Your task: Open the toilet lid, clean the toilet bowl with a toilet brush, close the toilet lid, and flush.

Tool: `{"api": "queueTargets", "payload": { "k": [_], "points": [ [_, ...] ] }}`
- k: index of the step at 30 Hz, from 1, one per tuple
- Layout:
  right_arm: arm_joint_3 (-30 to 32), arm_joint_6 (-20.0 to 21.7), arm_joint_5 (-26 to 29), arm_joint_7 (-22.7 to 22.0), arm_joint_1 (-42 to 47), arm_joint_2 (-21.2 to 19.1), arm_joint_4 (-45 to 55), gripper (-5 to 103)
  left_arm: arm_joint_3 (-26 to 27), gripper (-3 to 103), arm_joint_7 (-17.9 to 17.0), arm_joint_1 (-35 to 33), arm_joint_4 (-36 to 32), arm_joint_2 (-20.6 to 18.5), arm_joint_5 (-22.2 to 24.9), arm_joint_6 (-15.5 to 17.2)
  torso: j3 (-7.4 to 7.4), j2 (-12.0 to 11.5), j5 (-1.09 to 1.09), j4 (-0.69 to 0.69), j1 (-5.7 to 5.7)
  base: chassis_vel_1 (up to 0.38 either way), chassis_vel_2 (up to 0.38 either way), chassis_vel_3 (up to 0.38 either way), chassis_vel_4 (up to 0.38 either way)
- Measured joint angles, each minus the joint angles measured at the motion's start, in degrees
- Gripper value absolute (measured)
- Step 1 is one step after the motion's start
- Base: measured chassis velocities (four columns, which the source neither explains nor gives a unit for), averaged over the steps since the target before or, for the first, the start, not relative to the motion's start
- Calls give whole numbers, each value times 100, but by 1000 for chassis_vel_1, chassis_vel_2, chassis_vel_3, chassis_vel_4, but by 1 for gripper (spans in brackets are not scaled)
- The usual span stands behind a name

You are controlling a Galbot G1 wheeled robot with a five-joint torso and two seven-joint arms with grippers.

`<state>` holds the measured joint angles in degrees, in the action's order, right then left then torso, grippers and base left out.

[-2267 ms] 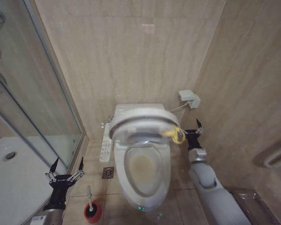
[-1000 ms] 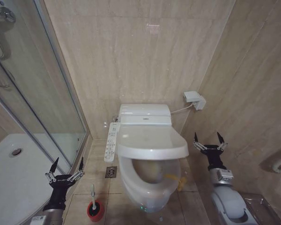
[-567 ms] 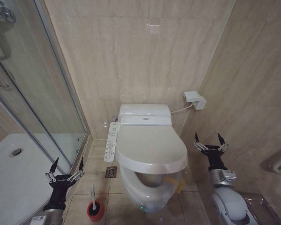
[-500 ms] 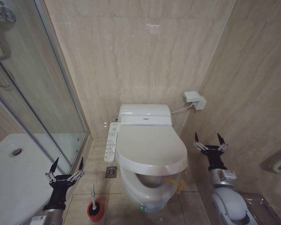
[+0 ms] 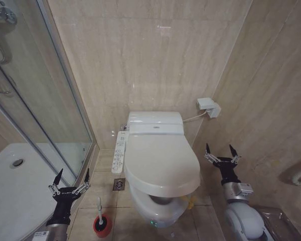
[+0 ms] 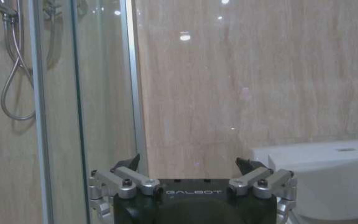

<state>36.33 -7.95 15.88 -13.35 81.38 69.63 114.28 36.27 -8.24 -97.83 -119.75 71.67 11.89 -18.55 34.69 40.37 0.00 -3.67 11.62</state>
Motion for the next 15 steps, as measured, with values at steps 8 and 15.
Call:
{"api": "queueTargets", "payload": {
  "k": [8, 15],
  "points": [
    [-27, 21, 23, 80, -6, 22, 36, 100, 0, 100, 0, 0, 0, 0, 0, 0, 0, 0, 0, 1, 0, 0, 0, 0, 0],
    [-30, 30, 40, 129, 6, 24, 46, 100, 0, 100, 0, 0, 0, 0, 0, 0, 0, 0, 0, 0, 0, 0, 0, 0, 0]
  ]
}}
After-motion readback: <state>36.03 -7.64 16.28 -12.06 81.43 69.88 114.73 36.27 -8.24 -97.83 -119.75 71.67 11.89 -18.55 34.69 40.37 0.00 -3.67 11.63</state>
